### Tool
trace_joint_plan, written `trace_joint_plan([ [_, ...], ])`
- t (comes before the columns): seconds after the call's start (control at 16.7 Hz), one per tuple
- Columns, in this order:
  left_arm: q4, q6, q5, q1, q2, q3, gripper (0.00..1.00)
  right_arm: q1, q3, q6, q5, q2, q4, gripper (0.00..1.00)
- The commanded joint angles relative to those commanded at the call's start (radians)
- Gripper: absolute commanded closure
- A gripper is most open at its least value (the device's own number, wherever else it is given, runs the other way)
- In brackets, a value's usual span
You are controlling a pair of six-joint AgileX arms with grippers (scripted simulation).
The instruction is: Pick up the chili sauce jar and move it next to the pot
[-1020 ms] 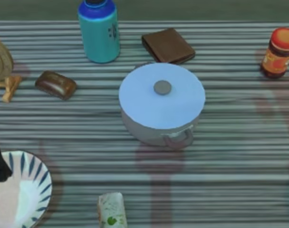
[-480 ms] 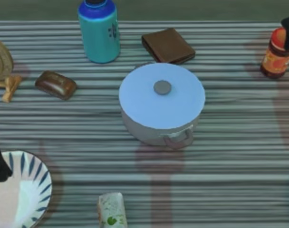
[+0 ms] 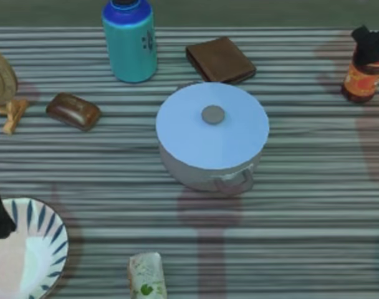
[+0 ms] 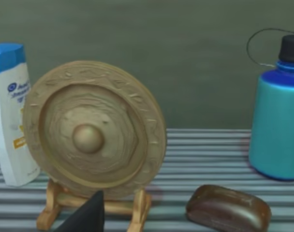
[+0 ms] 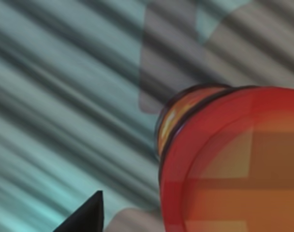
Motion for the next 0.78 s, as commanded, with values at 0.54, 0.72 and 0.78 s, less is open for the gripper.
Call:
trace_joint_plan([
  [0.54,0.000,0.000,0.000,0.000,0.000,0.000,0.00,0.004,-0.021,0.000,0.000,0.017,0.040,0.00],
  [0.72,0.000,0.000,0.000,0.000,0.000,0.000,0.00,0.013,-0.075,0.010,0.003,0.041,0.123,0.00],
  [0.78,0.000,0.000,0.000,0.000,0.000,0.000,0.00,0.015,-0.089,0.012,0.004,0.048,0.143,0.00],
])
